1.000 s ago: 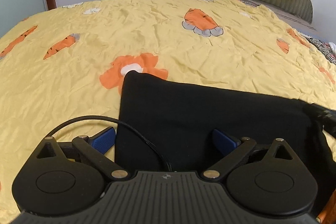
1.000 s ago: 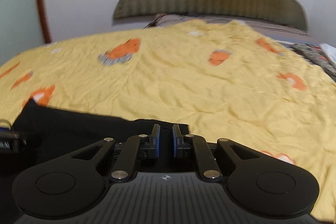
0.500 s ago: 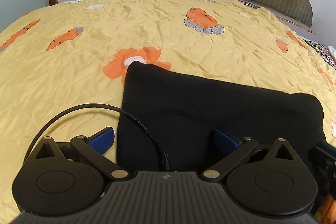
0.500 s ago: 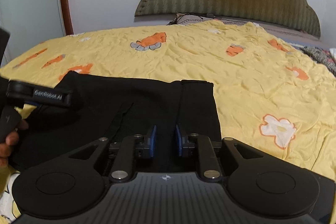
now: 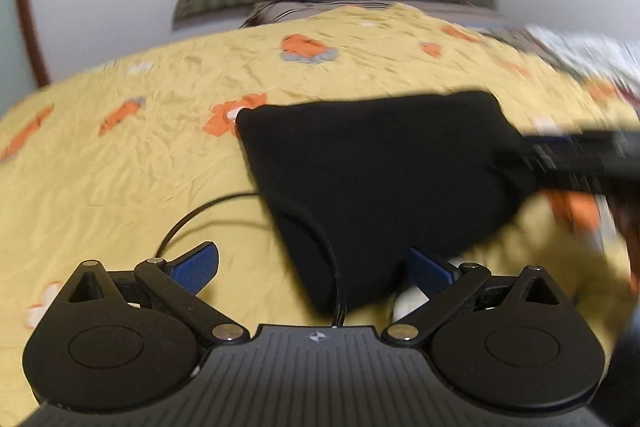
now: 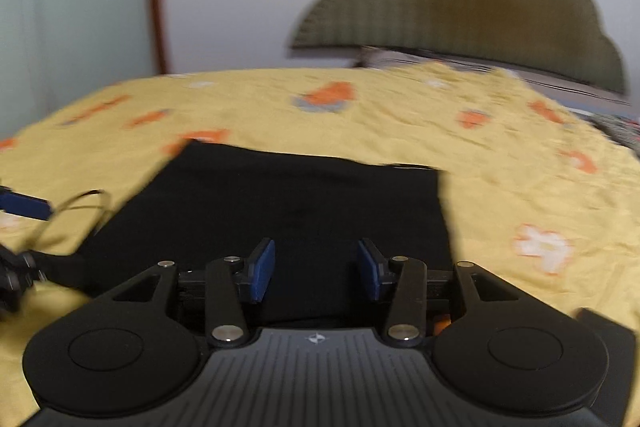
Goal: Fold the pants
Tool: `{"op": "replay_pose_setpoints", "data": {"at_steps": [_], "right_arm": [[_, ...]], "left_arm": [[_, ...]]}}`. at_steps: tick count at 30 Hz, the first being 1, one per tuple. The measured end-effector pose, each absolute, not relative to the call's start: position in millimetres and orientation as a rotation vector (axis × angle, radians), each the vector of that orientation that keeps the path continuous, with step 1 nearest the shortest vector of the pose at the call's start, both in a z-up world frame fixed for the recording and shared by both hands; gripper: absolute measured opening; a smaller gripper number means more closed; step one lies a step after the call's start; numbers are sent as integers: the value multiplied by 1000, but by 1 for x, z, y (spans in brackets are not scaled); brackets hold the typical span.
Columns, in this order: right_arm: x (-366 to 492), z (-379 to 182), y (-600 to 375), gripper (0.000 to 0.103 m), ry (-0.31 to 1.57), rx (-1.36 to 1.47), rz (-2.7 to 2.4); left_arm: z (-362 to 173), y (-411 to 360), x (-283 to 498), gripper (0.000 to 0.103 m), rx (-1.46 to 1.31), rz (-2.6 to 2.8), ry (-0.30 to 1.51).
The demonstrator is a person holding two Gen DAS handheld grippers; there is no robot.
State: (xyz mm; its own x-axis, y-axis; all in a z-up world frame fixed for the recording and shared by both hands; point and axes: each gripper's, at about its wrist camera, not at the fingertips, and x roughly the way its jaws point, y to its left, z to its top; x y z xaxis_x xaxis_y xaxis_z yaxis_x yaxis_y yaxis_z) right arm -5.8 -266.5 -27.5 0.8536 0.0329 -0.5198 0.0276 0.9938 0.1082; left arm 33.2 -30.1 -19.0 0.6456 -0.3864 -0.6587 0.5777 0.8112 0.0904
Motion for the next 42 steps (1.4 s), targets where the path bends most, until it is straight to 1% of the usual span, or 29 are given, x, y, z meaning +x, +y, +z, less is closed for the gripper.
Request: {"op": "replay_pose_setpoints", "data": {"at_steps": [2, 4, 9, 14, 16, 19, 20, 22, 23, 26, 28, 31, 32, 33, 34, 37, 40, 41, 42], "right_arm": [[-5, -29, -252, 49, 552, 81, 46], [-1, -32, -240, 51, 558, 40, 52], [0, -34, -229, 52, 561, 5, 43], [-4, -33, -230, 52, 561, 22, 37], [-5, -35, -229, 52, 560, 17, 38], [-5, -37, -228, 59, 563, 12, 30], [-5, -37, -228, 59, 561, 12, 30], [-10, -32, -230, 59, 543, 13, 25], [-12, -30, -234, 59, 528, 12, 13], [-16, -29, -247, 59, 519, 5, -47], [-13, -36, -258, 59, 557, 12, -96], [-14, -43, -269, 59, 576, 27, -106], [-19, -40, -272, 60, 556, 50, -132], [-26, -37, -277, 60, 533, 74, -159], [-31, -34, -284, 60, 516, 115, -167], [-43, -37, -313, 64, 520, 283, -197], [-45, -53, -342, 64, 559, 480, -187], [-43, -60, -351, 66, 565, 567, -179], [-42, -65, -358, 66, 552, 643, -161]], "left_arm": [[-24, -23, 18, 102, 385, -571, 655], [-29, -20, 8, 102, 441, -544, 621], [-37, -30, 6, 101, 505, -464, 542], [-47, -42, 15, 100, 542, -388, 522], [-46, -34, 20, 100, 486, -381, 549], [-39, -13, 29, 100, 356, -381, 609], [-37, -9, 32, 100, 322, -389, 632], [-27, -7, 27, 93, 307, -411, 635], [-19, -10, 21, 89, 313, -436, 611], [3, -22, 12, 90, 285, -521, 535], [8, -35, 20, 91, 214, -571, 565], [0, -56, 41, 89, 107, -613, 652], [-7, -63, 49, 86, 96, -612, 689], [-15, -68, 56, 77, 99, -590, 742], [-21, -71, 61, 74, 102, -563, 782], [-22, -64, 60, 76, 81, -534, 774], [-13, -61, 53, 78, 60, -543, 742], [-11, -62, 53, 78, 48, -562, 737], [-9, -66, 54, 80, 40, -583, 740]]}}
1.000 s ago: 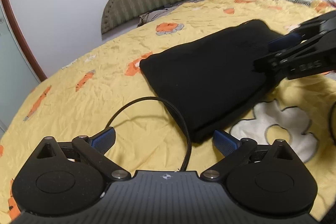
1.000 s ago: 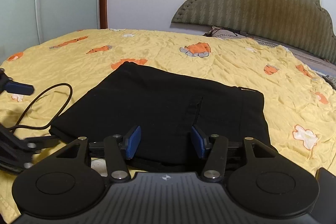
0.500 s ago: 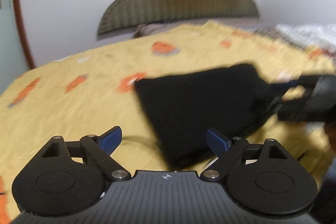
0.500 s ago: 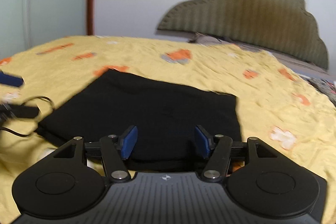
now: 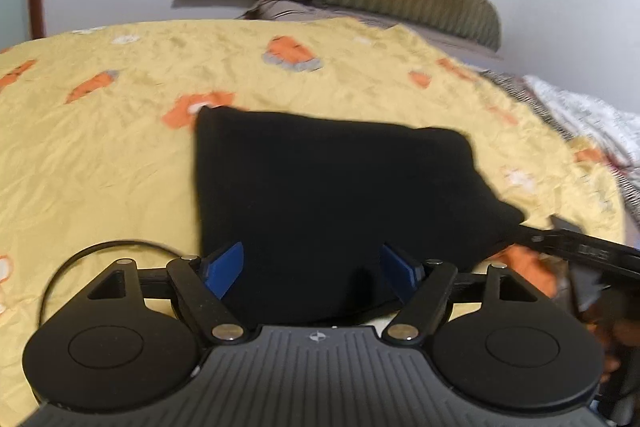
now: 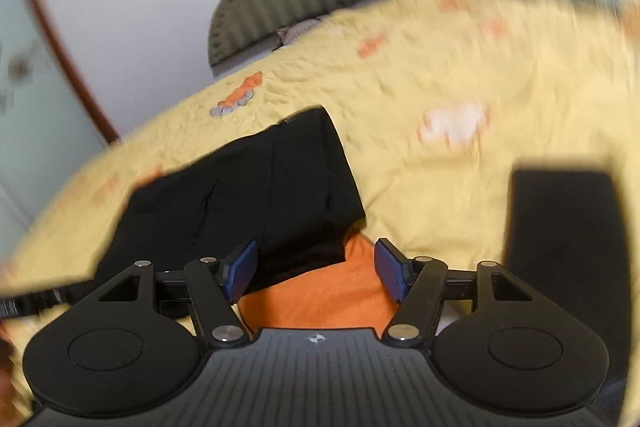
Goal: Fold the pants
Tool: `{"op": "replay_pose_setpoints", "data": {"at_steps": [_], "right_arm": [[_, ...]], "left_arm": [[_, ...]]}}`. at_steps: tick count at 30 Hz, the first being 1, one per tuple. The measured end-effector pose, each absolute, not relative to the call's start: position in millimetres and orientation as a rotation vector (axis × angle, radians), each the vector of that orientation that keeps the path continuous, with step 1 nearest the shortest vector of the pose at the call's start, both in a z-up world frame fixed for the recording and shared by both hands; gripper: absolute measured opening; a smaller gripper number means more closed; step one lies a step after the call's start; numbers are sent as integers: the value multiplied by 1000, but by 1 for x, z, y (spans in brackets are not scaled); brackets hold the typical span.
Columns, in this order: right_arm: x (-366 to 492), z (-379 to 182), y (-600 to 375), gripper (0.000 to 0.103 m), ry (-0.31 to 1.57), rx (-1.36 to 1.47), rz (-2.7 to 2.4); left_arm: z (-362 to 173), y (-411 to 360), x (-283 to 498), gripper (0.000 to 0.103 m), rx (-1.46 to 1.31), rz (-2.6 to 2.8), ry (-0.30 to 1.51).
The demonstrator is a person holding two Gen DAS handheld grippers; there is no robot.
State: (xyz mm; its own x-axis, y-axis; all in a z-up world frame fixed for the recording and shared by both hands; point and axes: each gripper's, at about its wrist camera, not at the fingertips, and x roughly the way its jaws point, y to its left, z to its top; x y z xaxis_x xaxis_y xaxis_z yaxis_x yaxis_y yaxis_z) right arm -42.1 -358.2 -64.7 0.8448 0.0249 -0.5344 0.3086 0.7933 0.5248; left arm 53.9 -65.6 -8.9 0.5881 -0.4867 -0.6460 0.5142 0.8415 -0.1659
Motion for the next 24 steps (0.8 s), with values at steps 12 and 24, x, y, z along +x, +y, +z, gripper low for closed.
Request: {"op": "replay_pose_setpoints", "data": {"at_steps": [12, 24], "right_arm": [[-34, -72, -366, 27, 516, 759, -74], [-27, -67, -357, 47, 564, 670, -115]], "left_arm": [[-19, -80, 58, 85, 116, -507, 802], [-23, -71, 63, 97, 114, -461, 808]]}}
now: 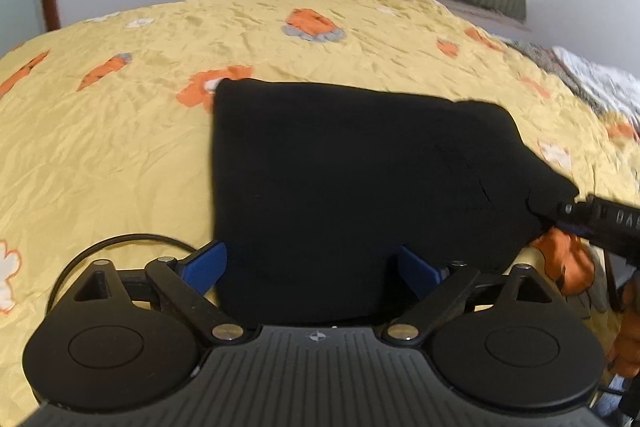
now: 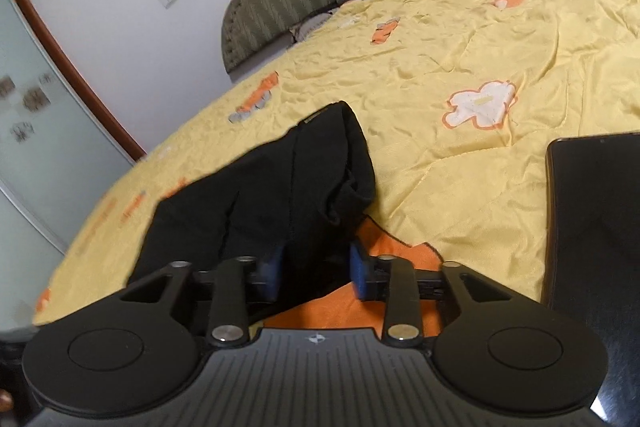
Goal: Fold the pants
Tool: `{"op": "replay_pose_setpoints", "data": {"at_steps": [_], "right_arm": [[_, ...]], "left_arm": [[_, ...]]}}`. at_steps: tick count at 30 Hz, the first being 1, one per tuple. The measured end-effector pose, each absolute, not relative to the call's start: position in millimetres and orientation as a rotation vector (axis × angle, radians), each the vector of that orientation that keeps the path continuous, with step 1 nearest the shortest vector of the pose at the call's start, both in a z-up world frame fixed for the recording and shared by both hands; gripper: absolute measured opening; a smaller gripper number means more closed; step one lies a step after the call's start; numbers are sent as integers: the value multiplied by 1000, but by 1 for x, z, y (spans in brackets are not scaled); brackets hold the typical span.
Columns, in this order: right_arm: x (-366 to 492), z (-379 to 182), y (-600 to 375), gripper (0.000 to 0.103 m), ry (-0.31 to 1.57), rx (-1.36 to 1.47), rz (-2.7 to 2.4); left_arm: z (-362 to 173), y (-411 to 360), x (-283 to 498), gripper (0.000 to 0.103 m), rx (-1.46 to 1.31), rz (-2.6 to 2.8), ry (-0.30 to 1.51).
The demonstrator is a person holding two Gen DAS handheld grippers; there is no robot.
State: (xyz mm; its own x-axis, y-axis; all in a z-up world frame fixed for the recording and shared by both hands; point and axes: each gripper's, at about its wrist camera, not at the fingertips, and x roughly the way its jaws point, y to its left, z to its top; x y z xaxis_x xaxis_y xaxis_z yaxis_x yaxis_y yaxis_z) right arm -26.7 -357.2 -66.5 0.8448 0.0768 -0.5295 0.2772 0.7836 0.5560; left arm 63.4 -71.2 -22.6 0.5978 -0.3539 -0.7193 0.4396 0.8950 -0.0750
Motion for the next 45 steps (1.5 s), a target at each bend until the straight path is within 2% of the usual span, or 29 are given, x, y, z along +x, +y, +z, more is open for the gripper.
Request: {"op": "replay_pose_setpoints", "data": {"at_steps": [1, 2, 6, 13, 14, 16, 18, 19, 20, 21, 26, 31, 34, 36, 37, 38, 40, 41, 42, 44, 45], "right_arm": [[-26, -67, -357, 55, 578, 669, -108], [-26, -68, -358, 57, 574, 677, -87], [-20, -76, -367, 57, 555, 726, -42], [-8, -77, -369, 48, 564, 722, -7], [-8, -77, -369, 48, 565, 725, -6], [-8, -77, -370, 48, 570, 724, -4], [-7, -76, -368, 46, 575, 710, -9], [-7, -75, -367, 41, 578, 699, -15], [-6, -75, -368, 35, 581, 695, -16], [-5, -76, -369, 33, 583, 706, -10], [-6, -73, -365, 26, 581, 726, 9], [-2, -62, -340, 25, 581, 718, 87], [4, -68, -328, 27, 603, 687, 65], [2, -72, -329, 31, 613, 691, 44], [-2, -71, -331, 37, 620, 698, 44], [-7, -66, -332, 43, 630, 686, 26], [-24, -50, -333, 48, 602, 601, -40], [-32, -40, -330, 49, 576, 538, -99], [-37, -28, -324, 50, 547, 440, -166], [-36, -9, -303, 50, 501, 254, -170], [-31, -3, -291, 50, 487, 215, -121]], "left_arm": [[-23, -64, 66, 98, 88, -442, 825], [-23, -56, 68, 100, 55, -433, 846], [-34, -16, 87, 101, -197, -453, 936], [-35, -8, 111, 100, -356, -467, 944], [-34, -10, 114, 95, -388, -478, 957], [-35, -14, 117, 77, -420, -527, 995], [-35, -15, 116, 38, -381, -508, 1007], [-37, -14, 115, 27, -362, -493, 1010], [-38, -9, 115, 18, -394, -498, 1009], [-39, -1, 115, 15, -455, -505, 1011], [-27, 5, 108, 14, -438, -505, 952], [-4, 21, 89, 14, -331, -436, 856], [-10, 26, 93, 17, -274, -411, 898], [-18, 23, 97, 25, -246, -407, 950], [-16, 24, 95, 36, -231, -392, 940], [-9, 25, 93, 41, -204, -378, 917], [8, 33, 84, 47, -124, -304, 835], [17, 36, 80, 57, -94, -272, 781], [26, 38, 78, 73, -70, -247, 738], [37, 30, 79, 83, -17, -260, 694], [39, 21, 80, 83, 13, -285, 683]]}}
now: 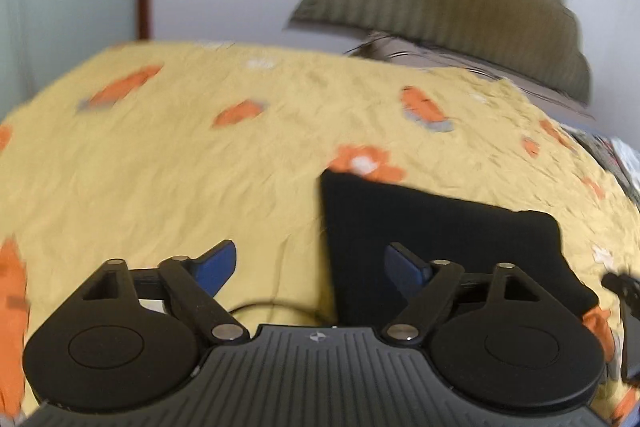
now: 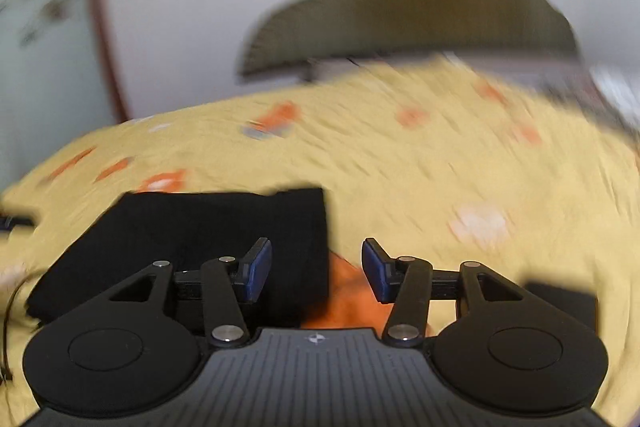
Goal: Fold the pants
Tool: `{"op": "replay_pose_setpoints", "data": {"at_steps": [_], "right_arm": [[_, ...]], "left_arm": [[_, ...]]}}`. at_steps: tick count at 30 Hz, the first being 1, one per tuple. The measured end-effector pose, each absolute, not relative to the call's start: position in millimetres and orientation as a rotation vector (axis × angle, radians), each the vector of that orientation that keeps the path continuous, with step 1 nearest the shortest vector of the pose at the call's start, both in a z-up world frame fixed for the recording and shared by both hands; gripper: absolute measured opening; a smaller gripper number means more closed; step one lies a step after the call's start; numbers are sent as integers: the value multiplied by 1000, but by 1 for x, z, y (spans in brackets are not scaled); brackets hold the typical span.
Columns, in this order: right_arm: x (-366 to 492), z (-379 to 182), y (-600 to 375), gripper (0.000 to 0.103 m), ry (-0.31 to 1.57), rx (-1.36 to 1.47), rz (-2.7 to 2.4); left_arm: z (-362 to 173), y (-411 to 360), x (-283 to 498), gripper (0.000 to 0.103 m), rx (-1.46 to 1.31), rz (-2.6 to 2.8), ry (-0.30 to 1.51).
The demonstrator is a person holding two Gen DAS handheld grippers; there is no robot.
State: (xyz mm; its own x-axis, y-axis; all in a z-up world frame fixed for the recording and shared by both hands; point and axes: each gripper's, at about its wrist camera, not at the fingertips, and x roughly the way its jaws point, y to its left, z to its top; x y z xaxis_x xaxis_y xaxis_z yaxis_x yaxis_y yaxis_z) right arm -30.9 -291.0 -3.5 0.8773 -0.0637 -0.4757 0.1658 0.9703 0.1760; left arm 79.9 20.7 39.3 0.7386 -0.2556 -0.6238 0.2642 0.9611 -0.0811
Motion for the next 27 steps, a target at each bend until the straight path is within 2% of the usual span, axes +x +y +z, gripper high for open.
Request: {"op": "replay_pose_setpoints", "data": {"at_steps": [3, 8, 12, 18, 19, 22, 27], "right_arm": [[-4, -10, -265, 48, 540, 215, 32], [12, -36, -257, 48, 626, 127, -61], [-7, -19, -255, 49, 575, 132, -46], [-2, -35, -247, 50, 632, 82, -60], [-6, -30, -245, 51, 623, 83, -68], [-20, -19, -237, 63, 594, 114, -39], [-36, -12, -217, 64, 572, 81, 1]], "left_arm": [[33, -21, 80, 88, 136, -379, 693], [-4, -62, 76, 88, 269, -376, 742], [-14, -61, 74, 89, 236, -337, 754], [-13, -64, 67, 90, 198, -292, 765], [-13, -63, 63, 90, 197, -290, 764], [-11, -59, 54, 90, 174, -280, 767], [-9, -54, 39, 91, 157, -260, 773]]}}
